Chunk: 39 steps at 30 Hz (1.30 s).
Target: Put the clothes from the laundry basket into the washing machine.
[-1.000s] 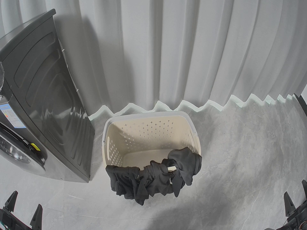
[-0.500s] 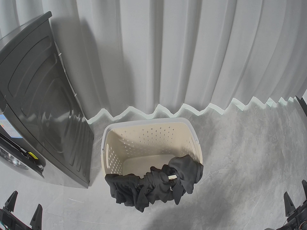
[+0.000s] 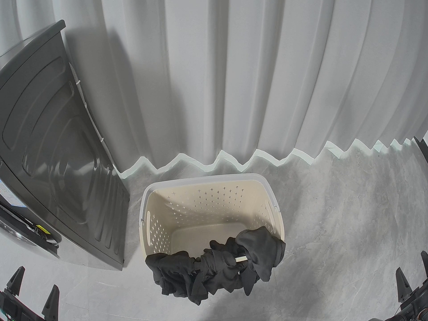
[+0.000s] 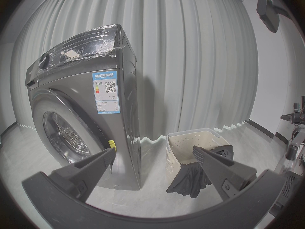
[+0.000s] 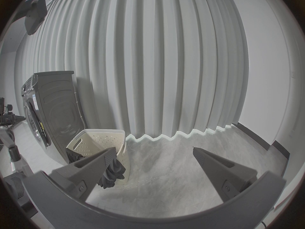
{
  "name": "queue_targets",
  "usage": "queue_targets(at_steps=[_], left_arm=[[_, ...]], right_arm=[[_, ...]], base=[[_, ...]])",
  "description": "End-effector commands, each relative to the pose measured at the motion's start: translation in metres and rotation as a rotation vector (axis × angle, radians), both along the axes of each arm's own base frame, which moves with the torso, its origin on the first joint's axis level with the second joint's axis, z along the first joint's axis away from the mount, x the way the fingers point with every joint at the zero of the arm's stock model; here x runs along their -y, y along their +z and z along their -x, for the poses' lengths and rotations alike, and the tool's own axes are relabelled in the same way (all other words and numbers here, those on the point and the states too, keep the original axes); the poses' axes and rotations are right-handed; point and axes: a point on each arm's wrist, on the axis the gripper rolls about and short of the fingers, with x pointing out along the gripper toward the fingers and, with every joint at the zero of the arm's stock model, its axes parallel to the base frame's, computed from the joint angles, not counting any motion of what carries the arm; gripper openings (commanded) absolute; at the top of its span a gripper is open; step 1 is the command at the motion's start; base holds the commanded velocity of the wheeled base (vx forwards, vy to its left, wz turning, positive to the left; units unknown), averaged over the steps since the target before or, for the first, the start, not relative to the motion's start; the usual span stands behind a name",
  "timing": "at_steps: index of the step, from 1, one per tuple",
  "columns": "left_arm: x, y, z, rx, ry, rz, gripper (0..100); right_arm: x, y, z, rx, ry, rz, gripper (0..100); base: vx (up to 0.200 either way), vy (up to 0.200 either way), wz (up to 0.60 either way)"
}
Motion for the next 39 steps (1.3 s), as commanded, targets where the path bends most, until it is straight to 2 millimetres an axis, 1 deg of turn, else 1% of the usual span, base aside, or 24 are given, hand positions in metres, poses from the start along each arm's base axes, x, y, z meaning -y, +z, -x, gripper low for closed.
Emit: queue_targets(at_steps=[1, 16, 26, 35, 39], left_arm=[[0.0, -0.0049, 0.0002, 0.002, 0.0, 0.001, 100], [0.0, -0.0049, 0.0002, 0.002, 0.0, 0.001, 100], [0.0, -0.0049, 0.0002, 0.002, 0.0, 0.001, 100], [0.0, -0.0049, 0.0002, 0.001, 0.0, 0.003, 100], [0.0, -0.0049, 0.0002, 0.001, 0.0, 0.003, 100]], right_arm=[[0.0, -0.0051, -0.0006, -0.009, 0.0, 0.001, 100], [0.0, -0.0051, -0.0006, -0.009, 0.0, 0.002, 100], [0.0, -0.0051, -0.0006, -0.009, 0.0, 0.001, 100], [0.0, -0.0051, -0.0006, -0.009, 0.0, 0.001, 100], [0.0, -0.0051, -0.0006, -0.009, 0.0, 0.001, 100]], base=[[0.0, 0.0, 0.0], [0.0, 0.0, 0.0], [0.2, 0.0, 0.0], [0.0, 0.0, 0.0], [0.2, 0.0, 0.0]])
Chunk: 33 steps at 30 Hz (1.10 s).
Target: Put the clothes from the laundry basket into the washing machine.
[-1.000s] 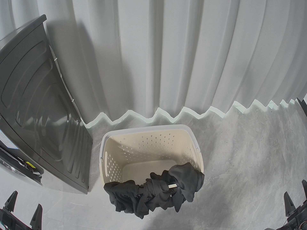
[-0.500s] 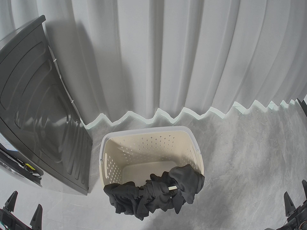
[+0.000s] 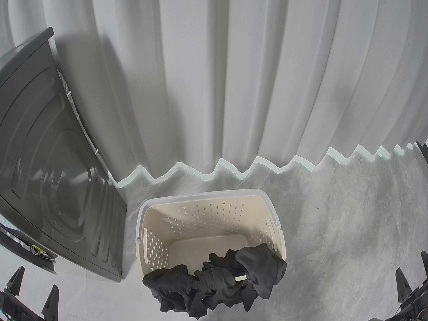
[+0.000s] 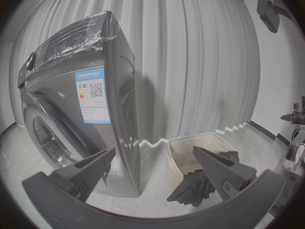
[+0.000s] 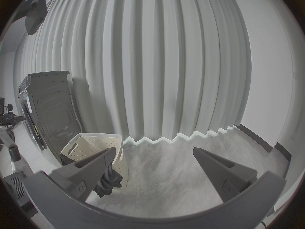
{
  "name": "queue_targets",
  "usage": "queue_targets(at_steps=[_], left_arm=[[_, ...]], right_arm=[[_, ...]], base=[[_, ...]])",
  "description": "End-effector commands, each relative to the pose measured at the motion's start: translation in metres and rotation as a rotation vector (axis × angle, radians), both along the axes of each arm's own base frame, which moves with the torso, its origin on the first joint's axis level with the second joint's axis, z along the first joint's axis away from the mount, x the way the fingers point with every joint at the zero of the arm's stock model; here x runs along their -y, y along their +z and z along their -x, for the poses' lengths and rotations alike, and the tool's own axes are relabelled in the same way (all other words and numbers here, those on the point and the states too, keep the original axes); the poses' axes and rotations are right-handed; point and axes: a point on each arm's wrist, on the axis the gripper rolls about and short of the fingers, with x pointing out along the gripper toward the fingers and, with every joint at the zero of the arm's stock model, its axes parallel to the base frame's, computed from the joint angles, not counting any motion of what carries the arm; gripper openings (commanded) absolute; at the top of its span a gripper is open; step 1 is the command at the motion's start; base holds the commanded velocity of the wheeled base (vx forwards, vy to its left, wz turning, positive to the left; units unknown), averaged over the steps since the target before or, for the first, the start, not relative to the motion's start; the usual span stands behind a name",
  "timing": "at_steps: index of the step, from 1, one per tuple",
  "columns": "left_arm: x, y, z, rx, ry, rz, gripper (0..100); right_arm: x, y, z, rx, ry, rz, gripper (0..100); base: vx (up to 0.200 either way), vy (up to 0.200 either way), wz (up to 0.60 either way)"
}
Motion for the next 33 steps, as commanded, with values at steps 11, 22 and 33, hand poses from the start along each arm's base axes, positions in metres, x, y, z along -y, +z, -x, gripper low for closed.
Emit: queue_targets(at_steps=[11, 22, 33], left_arm=[[0.0, -0.0049, 0.0002, 0.002, 0.0, -0.001, 100], [0.0, -0.0049, 0.0002, 0.002, -0.002, -0.001, 100], [0.0, -0.0049, 0.0002, 0.002, 0.0, -0.002, 100]], right_arm=[[0.0, -0.0051, -0.0007, -0.009, 0.0, 0.0, 100], [0.0, -0.0051, -0.0007, -0.009, 0.0, 0.0, 100], [0.0, -0.0051, -0.0007, -0.009, 0.0, 0.0, 100]], base=[[0.036, 0.0, 0.0], [0.109, 0.0, 0.0], [0.073, 0.0, 0.0]])
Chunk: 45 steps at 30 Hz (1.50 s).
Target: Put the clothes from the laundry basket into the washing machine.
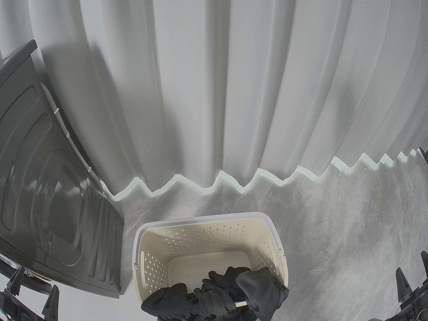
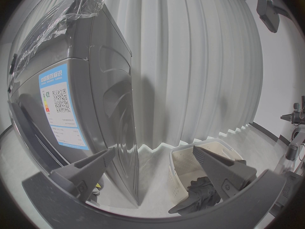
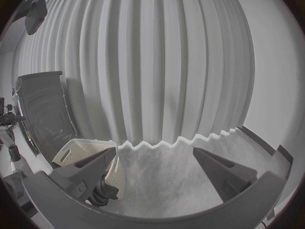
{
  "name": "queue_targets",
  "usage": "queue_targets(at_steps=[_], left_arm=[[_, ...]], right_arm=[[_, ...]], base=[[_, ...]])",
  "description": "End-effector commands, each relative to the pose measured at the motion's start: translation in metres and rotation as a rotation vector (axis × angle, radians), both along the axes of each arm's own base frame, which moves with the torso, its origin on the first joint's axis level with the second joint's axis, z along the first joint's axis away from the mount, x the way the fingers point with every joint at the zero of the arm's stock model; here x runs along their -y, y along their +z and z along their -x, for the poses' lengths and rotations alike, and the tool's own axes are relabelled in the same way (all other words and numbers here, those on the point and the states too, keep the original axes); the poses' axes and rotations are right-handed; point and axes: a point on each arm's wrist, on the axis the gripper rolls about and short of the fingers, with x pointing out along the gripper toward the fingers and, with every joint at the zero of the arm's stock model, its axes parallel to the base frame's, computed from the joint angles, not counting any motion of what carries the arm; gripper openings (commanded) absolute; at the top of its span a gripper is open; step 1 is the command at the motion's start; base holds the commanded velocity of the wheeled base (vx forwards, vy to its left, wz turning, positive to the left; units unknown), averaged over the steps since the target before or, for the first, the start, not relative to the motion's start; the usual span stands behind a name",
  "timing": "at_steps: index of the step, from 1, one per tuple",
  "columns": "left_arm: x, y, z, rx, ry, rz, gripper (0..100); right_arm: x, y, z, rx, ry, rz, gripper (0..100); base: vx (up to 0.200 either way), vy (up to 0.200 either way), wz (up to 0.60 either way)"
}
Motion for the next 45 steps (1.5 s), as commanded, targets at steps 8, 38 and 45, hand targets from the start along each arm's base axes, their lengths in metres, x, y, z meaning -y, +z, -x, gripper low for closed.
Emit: queue_targets(at_steps=[8, 38, 45], left_arm=[[0.0, -0.0049, 0.0002, 0.002, 0.0, 0.0, 100], [0.0, -0.0049, 0.0002, 0.002, 0.0, 0.0, 100], [0.0, -0.0049, 0.0002, 0.002, 0.0, 0.001, 100]], right_arm=[[0.0, -0.0051, -0.0007, -0.009, 0.0, 0.0, 100], [0.0, -0.0051, -0.0007, -0.009, 0.0, 0.0, 100], [0.0, -0.0051, -0.0007, -0.009, -0.002, -0.001, 100]], base=[[0.05, 0.0, 0.0], [0.04, 0.0, 0.0], [0.0, 0.0, 0.0]])
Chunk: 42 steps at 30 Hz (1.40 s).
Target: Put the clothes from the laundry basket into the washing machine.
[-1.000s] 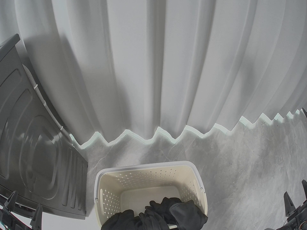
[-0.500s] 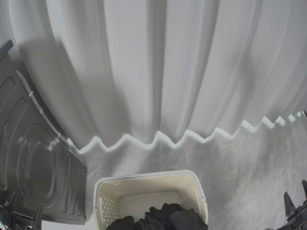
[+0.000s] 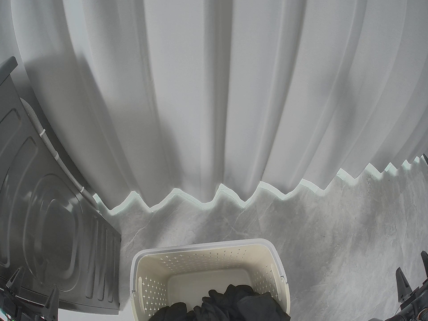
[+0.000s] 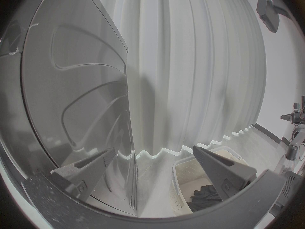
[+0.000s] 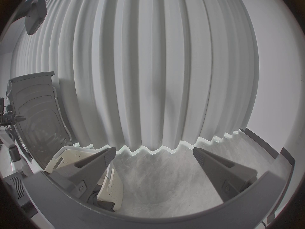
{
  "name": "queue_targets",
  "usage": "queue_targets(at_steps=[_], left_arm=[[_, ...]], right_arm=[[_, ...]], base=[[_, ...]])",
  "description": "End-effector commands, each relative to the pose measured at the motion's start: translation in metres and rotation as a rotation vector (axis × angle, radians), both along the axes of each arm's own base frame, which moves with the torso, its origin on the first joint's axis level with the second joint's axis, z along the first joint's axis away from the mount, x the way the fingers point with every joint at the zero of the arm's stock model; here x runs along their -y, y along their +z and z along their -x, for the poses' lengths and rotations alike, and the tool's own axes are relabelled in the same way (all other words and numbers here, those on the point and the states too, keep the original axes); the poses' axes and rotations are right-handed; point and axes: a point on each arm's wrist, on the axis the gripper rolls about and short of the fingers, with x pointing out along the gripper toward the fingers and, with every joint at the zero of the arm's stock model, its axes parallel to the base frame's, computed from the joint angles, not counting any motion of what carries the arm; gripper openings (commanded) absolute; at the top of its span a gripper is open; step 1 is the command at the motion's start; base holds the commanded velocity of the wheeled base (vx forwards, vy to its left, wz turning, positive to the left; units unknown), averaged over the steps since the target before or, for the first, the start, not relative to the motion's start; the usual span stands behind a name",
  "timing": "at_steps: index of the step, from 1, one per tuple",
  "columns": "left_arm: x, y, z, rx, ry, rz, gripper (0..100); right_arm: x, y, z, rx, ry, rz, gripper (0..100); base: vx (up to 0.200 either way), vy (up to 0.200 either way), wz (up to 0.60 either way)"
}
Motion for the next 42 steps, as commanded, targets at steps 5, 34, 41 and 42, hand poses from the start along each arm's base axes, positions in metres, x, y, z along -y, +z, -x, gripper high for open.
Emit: queue_targets(at_steps=[5, 34, 41, 42], left_arm=[[0.0, -0.0049, 0.0002, 0.001, 0.0, 0.001, 100], [0.0, -0.0049, 0.0002, 0.001, 0.0, 0.015, 100], [0.0, -0.0049, 0.0002, 0.001, 0.0, 0.012, 100], [0.0, -0.0049, 0.0002, 0.001, -0.001, 0.012, 100]], right_arm=[[0.0, -0.0051, -0.0007, -0.009, 0.001, 0.0, 100], [0.0, -0.0051, -0.0007, -0.009, 0.0, 0.0, 100], [0.0, -0.0051, -0.0007, -0.009, 0.0, 0.0, 100], [0.0, -0.0051, -0.0007, -0.009, 0.0, 0.0, 100]], base=[[0.0, 0.0, 0.0], [-0.117, 0.0, 0.0], [-0.2, 0.0, 0.0], [-0.2, 0.0, 0.0]])
